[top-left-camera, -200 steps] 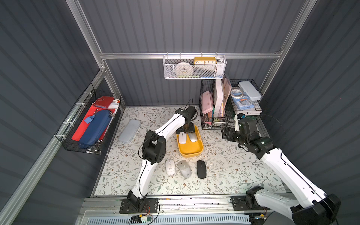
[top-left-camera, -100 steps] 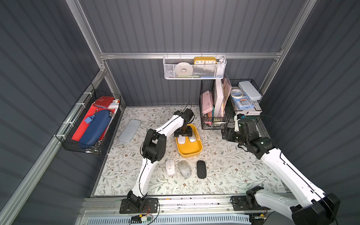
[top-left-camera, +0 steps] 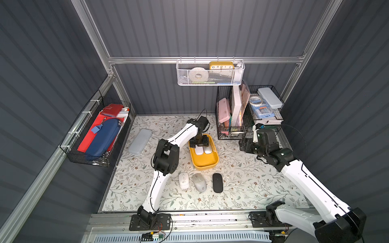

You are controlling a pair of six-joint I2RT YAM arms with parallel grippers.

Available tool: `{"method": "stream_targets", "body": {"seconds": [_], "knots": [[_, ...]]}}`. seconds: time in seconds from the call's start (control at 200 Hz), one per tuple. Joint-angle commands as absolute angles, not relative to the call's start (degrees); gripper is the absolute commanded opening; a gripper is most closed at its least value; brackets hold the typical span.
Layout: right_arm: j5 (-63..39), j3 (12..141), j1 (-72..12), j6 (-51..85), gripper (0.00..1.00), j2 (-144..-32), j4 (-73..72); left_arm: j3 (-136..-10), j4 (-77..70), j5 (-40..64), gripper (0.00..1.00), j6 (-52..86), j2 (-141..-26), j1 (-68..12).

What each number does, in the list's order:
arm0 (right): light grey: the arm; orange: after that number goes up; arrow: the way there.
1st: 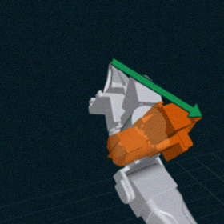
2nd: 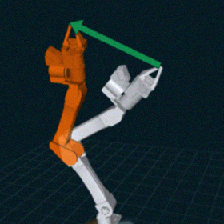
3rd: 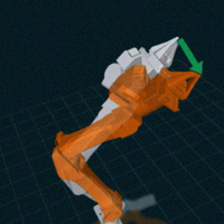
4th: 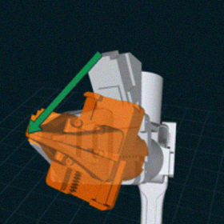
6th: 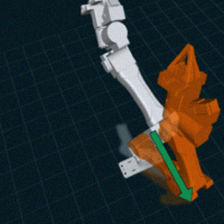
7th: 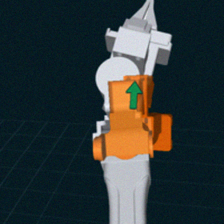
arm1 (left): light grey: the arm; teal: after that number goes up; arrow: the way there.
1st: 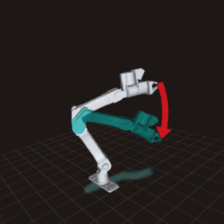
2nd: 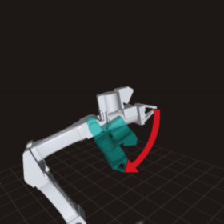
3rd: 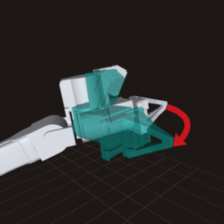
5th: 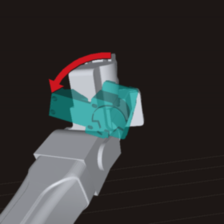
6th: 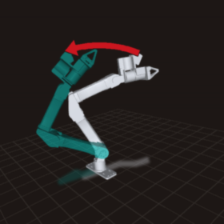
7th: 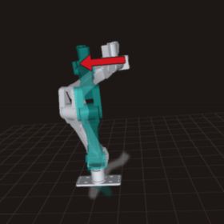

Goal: Take out the mouse from the storage box
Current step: Pick up the mouse from the storage box.

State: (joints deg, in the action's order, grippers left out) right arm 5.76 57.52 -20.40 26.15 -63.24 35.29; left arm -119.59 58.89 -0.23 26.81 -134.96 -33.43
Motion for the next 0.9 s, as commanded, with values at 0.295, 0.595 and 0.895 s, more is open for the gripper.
{"method": "stream_targets", "body": {"seconds": [0.295,0.595,0.895], "knots": [[4.7,57.0,-20.1,26.3,0.86,-62.8,33.5,-119.7,62.9,-5.5,0.82,32.8,-132.9,-33.9],[4.1,56.9,-20.0,26.5,0.86,-62.0,33.5,-116.0,61.2,-3.4,0.84,39.5,-135.5,-34.7],[3.0,56.0,-20.0,26.7,0.86,-61.8,32.4,-119.3,63.7,-8.5,0.69,44.0,-138.5,-35.2]]}}
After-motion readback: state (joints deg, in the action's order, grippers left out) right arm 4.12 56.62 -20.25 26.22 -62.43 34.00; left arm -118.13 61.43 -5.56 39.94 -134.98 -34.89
